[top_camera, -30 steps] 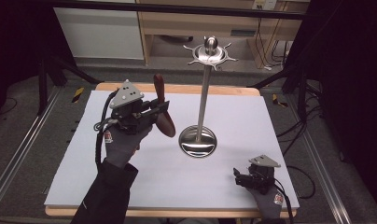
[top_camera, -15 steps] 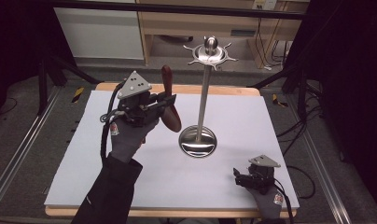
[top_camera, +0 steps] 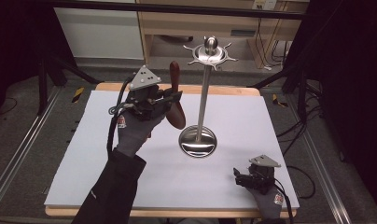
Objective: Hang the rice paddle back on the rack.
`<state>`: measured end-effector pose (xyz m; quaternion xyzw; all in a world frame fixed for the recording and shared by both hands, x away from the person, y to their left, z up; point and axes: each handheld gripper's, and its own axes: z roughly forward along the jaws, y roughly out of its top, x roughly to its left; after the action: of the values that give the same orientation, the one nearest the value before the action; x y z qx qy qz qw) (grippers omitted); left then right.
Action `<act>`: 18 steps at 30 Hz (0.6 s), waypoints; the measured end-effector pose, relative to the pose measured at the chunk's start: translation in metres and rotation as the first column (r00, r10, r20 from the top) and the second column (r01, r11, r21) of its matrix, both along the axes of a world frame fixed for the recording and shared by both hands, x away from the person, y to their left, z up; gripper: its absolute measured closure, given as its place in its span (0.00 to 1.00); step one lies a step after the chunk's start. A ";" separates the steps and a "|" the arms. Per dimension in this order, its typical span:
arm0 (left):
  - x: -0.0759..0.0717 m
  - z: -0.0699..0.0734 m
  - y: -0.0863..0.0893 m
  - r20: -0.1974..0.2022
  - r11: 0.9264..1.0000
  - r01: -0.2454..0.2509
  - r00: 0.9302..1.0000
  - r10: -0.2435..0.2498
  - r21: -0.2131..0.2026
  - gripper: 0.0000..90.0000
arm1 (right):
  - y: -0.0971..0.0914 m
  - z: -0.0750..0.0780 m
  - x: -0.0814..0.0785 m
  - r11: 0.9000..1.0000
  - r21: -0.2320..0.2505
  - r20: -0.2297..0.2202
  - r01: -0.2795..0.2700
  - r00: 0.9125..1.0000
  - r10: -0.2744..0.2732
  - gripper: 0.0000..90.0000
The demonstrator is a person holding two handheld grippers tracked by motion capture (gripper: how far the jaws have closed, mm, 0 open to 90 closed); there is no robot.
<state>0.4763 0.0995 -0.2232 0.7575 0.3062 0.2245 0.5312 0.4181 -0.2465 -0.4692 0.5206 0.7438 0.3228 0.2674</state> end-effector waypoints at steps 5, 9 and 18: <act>0.003 0.001 -0.006 -0.003 1.000 0.005 1.000 -0.005 0.007 0.85 | 0.000 0.000 0.000 1.000 -0.001 0.003 -0.001 1.000 0.001 0.14; 0.006 0.001 -0.009 -0.008 1.000 -0.002 1.000 0.002 0.012 0.85 | 0.000 0.000 0.000 1.000 -0.001 0.002 -0.001 1.000 0.001 0.14; 0.011 0.002 -0.012 -0.012 1.000 -0.008 1.000 0.009 0.026 0.85 | 0.000 0.000 0.000 1.000 0.001 0.003 0.000 1.000 0.000 0.14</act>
<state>0.4877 0.0877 -0.2212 0.7644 0.3097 0.2261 0.5183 0.4180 -0.2469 -0.4689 0.5204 0.7431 0.3239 0.2684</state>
